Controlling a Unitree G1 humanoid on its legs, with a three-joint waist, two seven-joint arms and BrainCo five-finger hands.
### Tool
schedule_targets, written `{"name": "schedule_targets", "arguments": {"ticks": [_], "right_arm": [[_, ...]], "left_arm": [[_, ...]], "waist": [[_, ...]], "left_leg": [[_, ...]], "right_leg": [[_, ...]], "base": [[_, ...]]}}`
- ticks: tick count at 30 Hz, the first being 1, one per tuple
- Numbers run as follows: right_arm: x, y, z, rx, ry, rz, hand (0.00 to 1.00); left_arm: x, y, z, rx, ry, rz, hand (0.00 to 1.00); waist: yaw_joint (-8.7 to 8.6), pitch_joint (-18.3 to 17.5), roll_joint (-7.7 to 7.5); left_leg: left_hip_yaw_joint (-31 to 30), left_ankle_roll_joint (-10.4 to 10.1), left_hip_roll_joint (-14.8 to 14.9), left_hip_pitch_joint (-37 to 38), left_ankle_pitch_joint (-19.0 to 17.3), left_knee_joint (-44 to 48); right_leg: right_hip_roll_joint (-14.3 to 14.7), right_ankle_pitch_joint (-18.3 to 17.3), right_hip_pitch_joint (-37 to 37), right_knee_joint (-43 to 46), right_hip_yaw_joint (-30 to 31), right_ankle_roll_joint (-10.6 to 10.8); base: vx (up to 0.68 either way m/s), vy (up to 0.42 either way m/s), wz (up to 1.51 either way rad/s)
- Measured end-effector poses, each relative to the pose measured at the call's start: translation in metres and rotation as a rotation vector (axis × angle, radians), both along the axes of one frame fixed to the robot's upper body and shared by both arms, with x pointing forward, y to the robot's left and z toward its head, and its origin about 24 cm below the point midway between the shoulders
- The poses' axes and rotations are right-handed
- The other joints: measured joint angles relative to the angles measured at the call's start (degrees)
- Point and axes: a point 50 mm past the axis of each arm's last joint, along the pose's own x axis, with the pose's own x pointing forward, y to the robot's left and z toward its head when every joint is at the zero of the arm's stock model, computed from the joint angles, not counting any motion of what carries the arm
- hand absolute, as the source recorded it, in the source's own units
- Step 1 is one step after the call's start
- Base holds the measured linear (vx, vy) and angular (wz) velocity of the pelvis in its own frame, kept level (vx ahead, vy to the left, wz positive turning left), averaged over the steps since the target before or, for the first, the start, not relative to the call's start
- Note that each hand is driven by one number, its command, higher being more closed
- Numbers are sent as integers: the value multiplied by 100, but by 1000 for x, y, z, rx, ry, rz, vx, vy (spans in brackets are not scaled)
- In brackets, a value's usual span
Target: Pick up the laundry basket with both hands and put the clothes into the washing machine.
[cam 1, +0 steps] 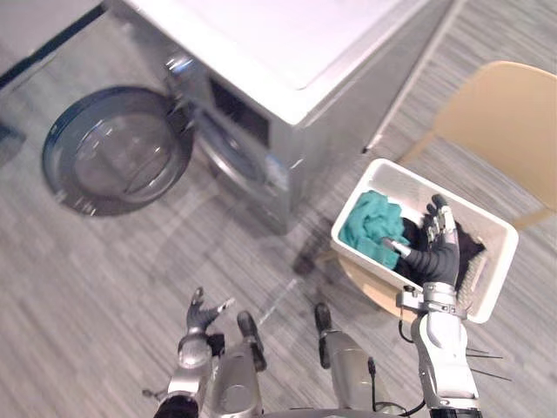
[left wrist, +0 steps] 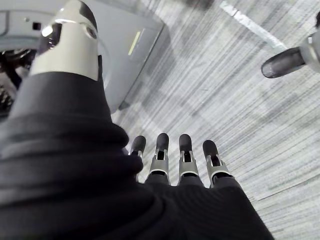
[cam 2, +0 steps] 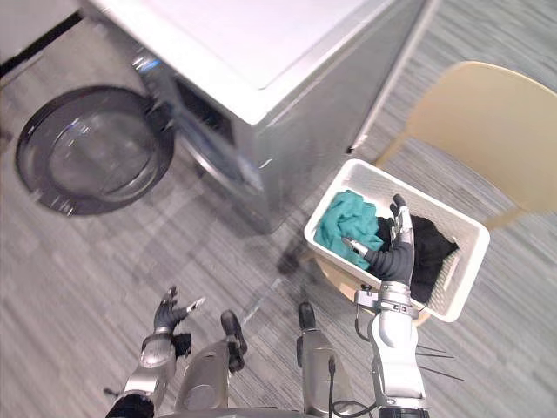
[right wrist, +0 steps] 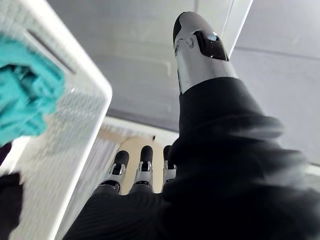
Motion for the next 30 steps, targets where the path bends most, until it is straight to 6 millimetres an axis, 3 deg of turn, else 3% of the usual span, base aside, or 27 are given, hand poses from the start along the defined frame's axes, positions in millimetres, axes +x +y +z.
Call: {"name": "schedule_targets", "arguments": {"ticks": [1, 2, 3, 4, 5, 6, 7, 8, 9, 10, 12, 15, 16, 17, 18, 19, 21, 25, 30], "right_arm": [[3, 3, -10, -7, 49, 14, 0], [6, 9, -17, -7, 85, 39, 0], [7, 13, -20, -12, 98, 56, 0], [8, 21, -22, -23, 109, 89, 0], [8, 27, -23, -30, 114, 123, 0], [8, 31, -24, -30, 120, 142, 0], [7, 36, -26, -37, 129, 180, 0], [7, 40, -26, -54, 132, 210, 0], [7, 41, -26, -62, 136, 220, 0], [7, 43, -27, -85, 140, 242, 0], [11, 42, -24, -141, 138, 279, 0], [14, 38, -31, -215, 177, 285, 0], [15, 37, -37, -259, 205, 304, 0], [16, 37, -39, -288, 218, 316, 0], [18, 34, -44, -406, 249, 351, 0], [18, 35, -45, -411, 255, 355, 0], [19, 42, -53, -452, 287, 394, 0], [32, 49, -67, -553, 359, 452, 0], [38, 64, -91, -668, 478, 553, 0]], "left_arm": [[-7, -2, -5, -14, 27, -4, 0], [-15, -2, -10, -17, 62, 0, 0], [-18, -2, -12, -18, 78, 1, 0], [-24, -1, -16, -23, 108, -4, 0], [-28, -2, -20, -32, 131, -10, 0], [-30, -1, -21, -33, 144, -10, 0], [-36, -1, -24, -36, 166, -13, 0], [-41, -2, -26, -49, 179, -16, 0], [-41, -2, -26, -52, 177, -5, 0], [-41, -1, -26, -49, 175, 0, 0], [-37, -1, -24, -46, 154, -6, 0], [-35, 0, -23, -39, 139, -14, 0], [-33, 0, -22, -39, 133, -18, 0], [-32, -1, -22, -40, 133, -18, 0], [-35, -7, -24, -46, 148, -50, 0], [-34, -7, -24, -46, 146, -52, 0], [-29, 3, -20, -12, 135, -65, 0], [-28, 6, -20, 3, 144, -76, 0], [-34, 11, -24, 14, 181, -73, 0]], "waist": [[6, -79, 7], [34, -210, 16], [47, -249, 14], [43, -310, 10], [6, -325, 29], [11, -333, 13], [22, -350, 11], [34, -355, 51], [67, -392, 112], [116, -408, 123], [113, -415, 107], [188, -381, 45], [259, -383, 47], [273, -392, 63], [399, -488, 325], [410, -475, 278], [407, -491, -13], [463, -497, -56], [614, -436, -41]], "left_leg": [[326, -76, 97, 204, -112, 13], [609, -173, 200, 370, -230, 57], [765, -232, 255, 476, -278, 118], [1031, -350, 392, 630, -357, 272], [1180, -397, 581, 771, -437, 510], [1178, -398, 680, 805, -441, 717], [1080, -359, 978, 794, -431, 1350], [853, 85, 1339, 705, -383, 2140], [673, 375, 1533, 567, -264, 2585], [159, 723, 1729, 283, 219, 3303], [-856, 298, 1397, -376, -376, 4036], [-1438, 193, 760, -741, -634, 3353], [-1803, 164, 309, -882, -617, 2497], [-1960, 102, 126, -900, -575, 2036], [-2294, 49, -119, -875, 262, 784], [-2263, 32, -132, -869, 239, 827], [-2370, 46, -481, -882, 245, 735], [-2444, 127, -770, -812, 297, 516], [-2529, 160, -806, -796, 319, 452]], "right_leg": [[-307, -11, 125, 31, -941, -195], [-486, -3, 227, 37, -1615, -218], [-514, 33, 276, 52, -1791, -198], [-469, 76, 294, 162, -1732, 48], [-368, -33, 239, 397, -1543, 144], [-334, -118, 223, 516, -1478, 128], [-228, -266, 245, 660, -1362, 77], [-67, -407, 330, 749, -1239, 3], [28, -439, 384, 743, -1157, -45], [124, -487, 546, 695, -925, -106], [99, -502, 837, 486, -610, -126], [-26, -499, 1120, 382, -485, -120], [-101, -478, 1229, 304, -433, -73], [-112, -451, 1252, 279, -416, -13], [56, -529, 1320, 228, -354, 310], [20, -570, 1347, 225, -325, 365], [-297, -583, 1398, 159, -433, 492], [-512, -476, 1643, -209, -565, 666], [-499, -443, 1725, -280, -600, 717]], "base": [[105, 65, -134], [140, 49, -143], [193, -12, -139], [206, -89, -118], [212, -129, -106], [231, -196, -97], [232, -226, -104], [229, -232, -103], [233, -169, -104], [259, -98, -87], [329, -58, -77], [265, 66, -42], [169, 135, -31], [258, 247, -61], [213, 215, -44], [242, 230, -15], [164, 128, 46], [82, 83, 31], [8, 2, 9]]}}
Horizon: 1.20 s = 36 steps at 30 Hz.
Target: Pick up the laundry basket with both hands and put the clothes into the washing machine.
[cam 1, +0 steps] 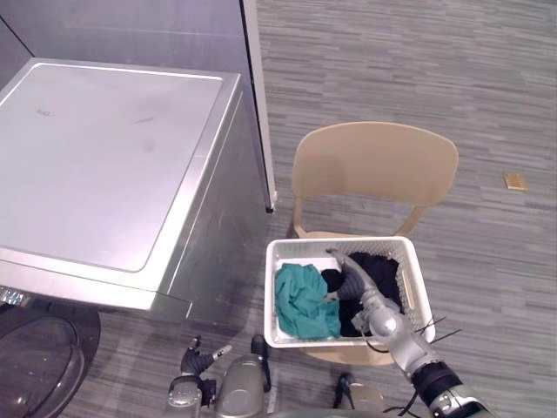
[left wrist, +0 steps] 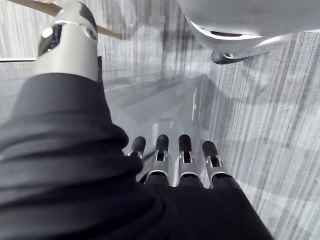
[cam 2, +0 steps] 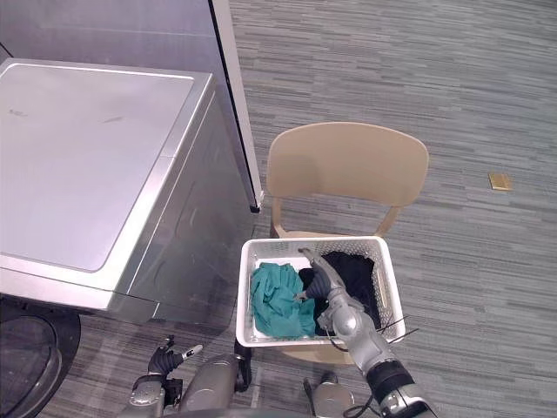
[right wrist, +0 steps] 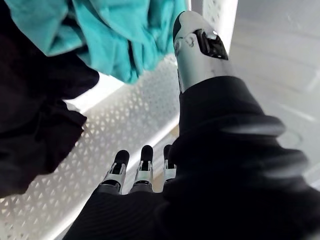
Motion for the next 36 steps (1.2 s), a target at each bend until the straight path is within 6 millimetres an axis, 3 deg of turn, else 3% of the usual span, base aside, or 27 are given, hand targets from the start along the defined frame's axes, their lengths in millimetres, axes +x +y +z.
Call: {"name": "schedule_targets", "arguments": {"ticks": [2, 6, 8, 13, 16, 17, 26, 33, 36], "right_arm": [[13, 9, 2, -51, 2, 44, 0], [42, 14, 15, -134, -25, 68, 0], [53, 17, 23, -144, -43, 64, 0], [78, 5, 36, -231, -54, -8, 0], [93, 0, 54, -223, -107, -59, 0], [98, 0, 62, -195, -127, -82, 100], [115, -2, 95, -34, -202, -199, 100], [108, -11, 99, 188, -216, -308, 100], [102, -13, 112, 370, -278, -359, 100]], "left_arm": [[12, -1, 5, 3, -35, -10, 0], [27, -4, 10, -3, -73, -20, 0], [30, -5, 11, -4, -80, -21, 0], [58, -13, 22, -23, -157, -21, 0], [70, -18, 27, -40, -191, -3, 0], [75, -22, 29, -57, -203, 8, 0], [97, -52, 42, -143, -302, 26, 0], [98, -57, 42, -160, -298, 30, 0], [96, -55, 41, -155, -293, 32, 0]], "waist": [[99, 414, 99], [141, 965, 282], [154, 1068, 314], [424, 1129, 416], [422, 1149, 455], [432, 1153, 464], [424, 1190, 538], [426, 1201, 528], [415, 1204, 522]], "left_leg": [[-21, 1, 63, -113, 0, 168], [-168, 83, 74, -641, 55, 351], [-193, 93, 62, -884, 63, 392], [-243, 198, 5, -1499, 243, 443], [-303, 230, -78, -1804, 401, 341], [-303, 221, -100, -1879, 443, 279], [-301, 222, -178, -1933, 692, -62], [-268, 253, -133, -1638, 717, -28], [-243, 172, -76, -1302, 598, -69]], "right_leg": [[70, 8, -122, 178, 25, -13], [64, -18, -679, 580, 20, -40], [34, -52, -949, 721, 21, -56], [-78, -145, -1627, 1024, 37, -80], [-142, -176, -1986, 1136, 26, -45], [-165, -175, -2099, 1167, 28, -43], [-235, -171, -2303, 1200, 6, -22], [-182, -153, -2000, 1147, 58, -45], [-97, -146, -1673, 975, 144, -58]], "base": [[-131, 5, -2], [-190, 35, 10], [-168, 51, 6], [-112, 33, 10], [-72, 28, 15], [-32, 9, 8], [42, -16, 5], [122, -45, -3], [34, -26, -22]]}}
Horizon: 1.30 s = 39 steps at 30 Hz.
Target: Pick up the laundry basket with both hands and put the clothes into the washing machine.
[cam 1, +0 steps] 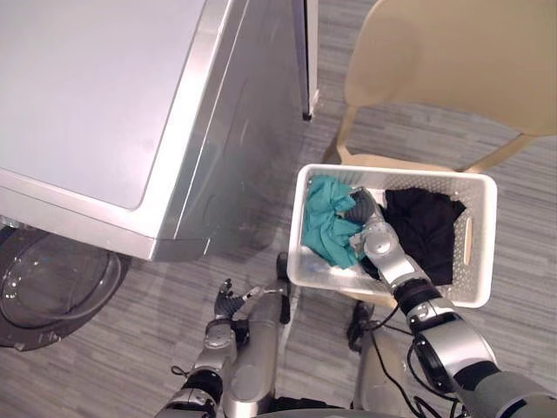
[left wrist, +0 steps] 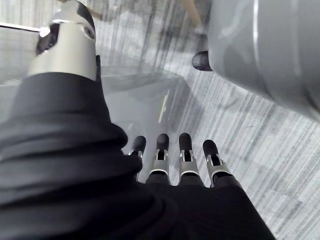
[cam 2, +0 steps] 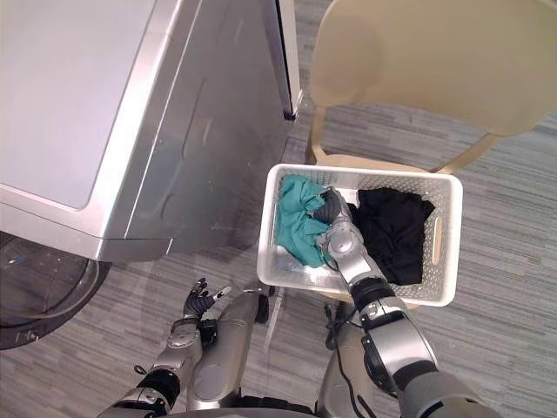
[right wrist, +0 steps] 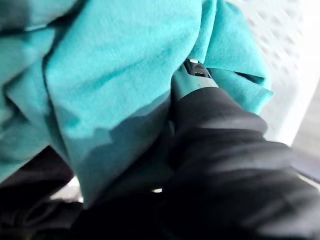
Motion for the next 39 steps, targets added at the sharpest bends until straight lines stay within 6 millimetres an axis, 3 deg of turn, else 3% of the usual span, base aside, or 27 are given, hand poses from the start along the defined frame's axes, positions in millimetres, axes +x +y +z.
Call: {"name": "schedule_targets", "arguments": {"ticks": [3, 8, 12, 16, 19, 20, 21, 22, 23, 25, 27, 29, 30, 31, 32, 33, 34, 35, 36, 39], "right_arm": [[-12, 5, 14, 174, -110, 4, 100], [-39, 21, 17, 386, -195, 49, 100], [-56, 37, 23, 571, -233, 123, 100], [-72, 35, 34, 686, -314, 156, 100], [-80, 28, 40, 751, -377, 156, 100], [-84, 26, 42, 775, -401, 154, 100], [-87, 26, 43, 783, -411, 152, 100], [-91, 25, 43, 786, -422, 152, 100], [-91, 28, 42, 788, -418, 162, 100], [-90, 40, 47, 752, -421, 217, 100], [-85, 52, 56, 717, -435, 280, 100], [-82, 50, 62, 681, -452, 297, 100], [-80, 44, 59, 644, -444, 289, 100], [-80, 43, 58, 638, -440, 288, 100], [-79, 36, 50, 612, -410, 261, 100], [-76, 35, 49, 608, -403, 258, 100], [-76, 37, 47, 611, -390, 270, 100], [-76, 39, 46, 612, -384, 280, 100], [-77, 45, 45, 608, -371, 316, 100], [-79, 53, 44, 623, -349, 379, 100]], "left_arm": [[-4, 7, -3, 15, 20, 3, 0], [-21, 20, -10, 39, 63, 18, 0], [-37, 35, -17, 50, 108, 50, 0], [-48, 44, -21, 65, 136, 63, 0], [-47, 43, -17, 65, 108, 64, 0], [-43, 44, -13, 67, 80, 65, 0], [-39, 45, -9, 70, 59, 67, 0], [-34, 44, -2, 69, 11, 72, 0], [-33, 47, 5, 75, -33, 83, 0], [-34, 46, 15, 73, -98, 96, 0], [-39, 38, 21, 46, -141, 117, 0], [-44, 17, 27, -14, -179, 92, 0], [-45, 3, 34, -55, -217, 63, 0], [-45, 2, 34, -60, -221, 58, 0], [-41, -10, 40, -80, -249, 1, 0], [-36, -13, 52, -88, -305, -27, 0], [-34, -13, 59, -84, -340, -35, 0], [-33, -12, 63, -81, -358, -36, 0], [-31, -9, 77, -75, -429, -34, 0], [-26, -11, 102, -75, -563, -46, 0]], "waist": [[-88, 65, -98], [-221, 70, -255], [-298, -159, -549], [-331, -394, -738], [-465, -437, -739], [-466, -488, -720], [-484, -494, -731], [-469, -517, -756], [-381, -634, -796], [-166, -837, -731], [-90, -954, -493], [-64, -958, -104], [-94, -955, 221], [-106, -949, 252], [-224, -897, 194], [-315, -824, -13], [-291, -832, -89], [-312, -851, -90], [-307, -885, -42], [-321, -991, 63]], "left_leg": [[65, 4, 40, 362, -23, -188], [122, -24, 86, 892, -45, -328], [414, -58, 188, 1244, -66, -527], [657, -89, 244, 1492, -161, -536], [461, -33, 302, 1445, -280, -270], [334, -9, 365, 1374, -265, -291], [227, -3, 332, 1337, -259, -246], [-48, 4, 209, 1281, -248, -122], [-243, 2, 101, 1141, -247, 32], [-449, -79, 14, 768, -147, 254], [-695, -126, 57, 442, 199, 131], [-1027, -163, 177, 341, 789, -374], [-1078, 25, 327, 496, 1125, -1055], [-1077, 86, 349, 531, 1099, -1169], [-765, 359, 300, 573, -33, -1435], [-594, 294, 117, 465, -58, -984], [-494, 269, -2, 425, -43, -501], [-452, 242, -39, 434, -61, -229], [-407, 125, -38, 641, -175, 318], [-400, -107, 4, 1346, -573, 438]], "right_leg": [[69, 12, 301, -234, 45, -17], [164, 71, 911, -608, 61, -33], [312, 344, 1167, -1012, 344, -67], [341, 492, 1298, -1134, 605, -54], [380, 504, 1278, -754, 633, -27], [384, 303, 1237, -424, 741, 89], [356, 74, 1133, 183, 845, 42], [334, -230, 1168, 1182, 992, 142], [341, -357, 1271, 1571, 1143, 202], [487, -824, 1344, 1265, 1274, 40], [661, -1139, 1381, 720, 1115, -193], [966, -1276, 1387, 406, 839, -399], [1247, -1215, 1390, 345, 535, -529], [1267, -1201, 1400, 347, 476, -557], [1078, -1074, 1482, 149, 20, -785], [849, -995, 1414, 86, -182, -916], [719, -828, 1367, -42, -304, -996], [694, -702, 1385, -184, -358, -1015], [697, -354, 1376, -594, -446, -1037], [815, 100, 1381, -1139, -563, -892]], "base": [[-12, -16, -17], [24, -14, -7], [58, -11, -35], [46, 12, -38], [-28, 24, 18], [-61, -16, 66], [-75, -58, 104], [-109, -145, 120], [-119, -175, 115], [-157, -236, 67], [-216, -206, 49], [-380, -230, 76], [-407, -217, 78], [-398, -174, 140], [-387, -161, 141], [-385, -157, 158], [-308, -146, 88], [-297, -121, 56], [-261, -89, 38], [-207, -8, 37]]}}
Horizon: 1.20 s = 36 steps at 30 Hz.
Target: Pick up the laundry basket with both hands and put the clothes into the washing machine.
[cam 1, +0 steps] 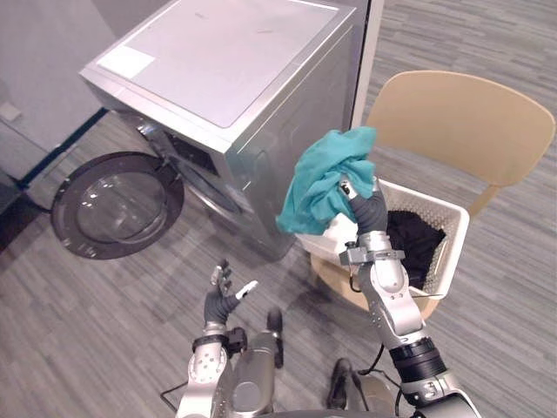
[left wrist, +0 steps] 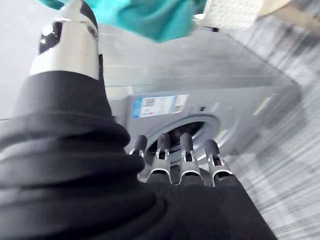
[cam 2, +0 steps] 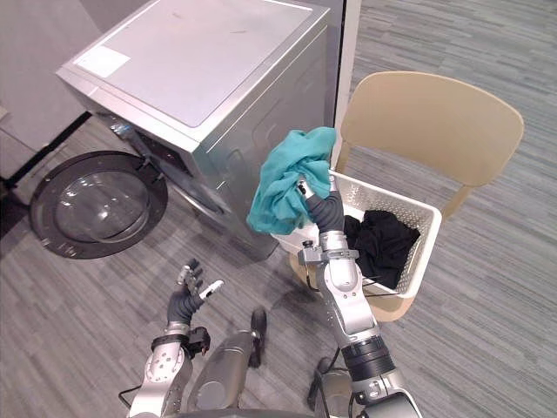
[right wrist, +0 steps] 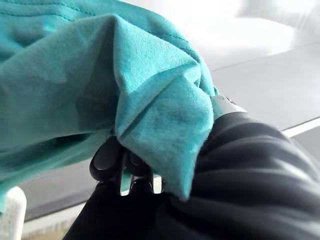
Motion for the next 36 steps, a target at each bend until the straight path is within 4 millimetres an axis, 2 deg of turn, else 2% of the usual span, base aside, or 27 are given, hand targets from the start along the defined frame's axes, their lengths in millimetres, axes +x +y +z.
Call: {"name": "schedule_targets", "arguments": {"ticks": [1, 3, 4, 6, 8, 10, 13, 16, 17, 20, 22, 23, 31, 36], "right_arm": [[-2, 2, -3, 0, 9, 28, 100], [-2, 2, -4, 20, 15, 52, 100], [-2, 2, -4, 34, 23, 75, 100], [-3, 8, -7, 38, 38, 122, 100], [-8, 28, -13, 39, 64, 232, 100], [-11, 45, -17, 33, 84, 302, 100], [-19, 68, -17, 5, 97, 417, 100], [-17, 73, -22, -5, 121, 438, 100], [-18, 75, -23, -9, 129, 450, 100], [-32, 97, -30, -36, 152, 555, 100], [-38, 105, -33, -37, 164, 597, 100], [-40, 106, -33, -34, 166, 612, 0], [-51, 114, -41, -39, 187, 661, 0], [-55, 103, -42, -78, 149, 613, 0]], "left_arm": [[4, -7, 10, -1, -53, -33, 0], [11, -18, 20, 18, -106, -86, 0], [18, -28, 28, 28, -146, -140, 0], [22, -36, 33, 70, -175, -195, 0], [20, -38, 33, 153, -181, -253, 0], [25, -40, 37, 198, -205, -281, 0], [37, -54, 44, 232, -248, -348, 0], [37, -58, 37, 253, -219, -372, 0], [37, -59, 36, 257, -215, -375, 100], [41, -58, 28, 298, -168, -328, 100], [41, -56, 26, 301, -153, -293, 100], [41, -55, 26, 302, -150, -278, 100], [43, -45, 21, 312, -118, -196, 100], [44, -43, 21, 307, -115, -182, 100]], "waist": [[-6, -169, 112], [-22, -224, 159], [3, -251, 136], [34, -352, 4], [35, -612, -179], [44, -745, -240], [99, -778, -245], [162, -910, -252], [161, -937, -253], [162, -1085, -265], [159, -1112, -290], [176, -1124, -287], [158, -1269, -403], [162, -1281, -422]], "left_leg": [[-29, -42, 54, 485, 19, -741], [-125, -218, 129, 824, 155, -1542], [-224, -246, 135, 911, 168, -1816], [-308, -247, 107, 942, 185, -1897], [-317, -194, -16, 939, 221, -1942], [-326, -164, -92, 947, 246, -1959], [-320, -132, -164, 992, 274, -1957], [-306, -156, -161, 1033, 295, -1969], [-307, -173, -156, 1037, 306, -1977], [-311, -197, -66, 1070, 343, -2022], [-342, -228, -55, 1094, 414, -2038], [-349, -229, -43, 1104, 415, -2042], [-461, -341, 210, 1172, 518, -2227], [-450, -356, 264, 1169, 526, -2235]], "right_leg": [[145, 222, 2, -303, -156, 77], [226, 327, 2, -376, -420, 81], [242, 328, -4, -333, -602, 83], [180, 360, -2, -327, -693, 135], [59, 397, 0, -344, -722, 198], [-22, 421, 8, -342, -732, 251], [-76, 484, 68, -394, -711, 323], [-40, 576, 129, -523, -664, 288], [-27, 593, 141, -553, -657, 286], [116, 709, 235, -781, -641, 191], [171, 759, 312, -891, -659, 144], [216, 782, 340, -942, -657, 116], [520, 828, 407, -1140, -663, 47], [577, 826, 389, -1136, -640, 43]], "base": [[-108, 28, 47], [-102, 60, 67], [-73, 113, 72], [-22, 121, 39], [4, 130, 13], [10, 96, 8], [-12, 60, 1], [-13, 11, -8], [-1, -18, -8], [-5, -62, -5], [-14, -60, 2], [-38, -66, 2], [-54, -73, -1], [-9, -21, -2]]}}
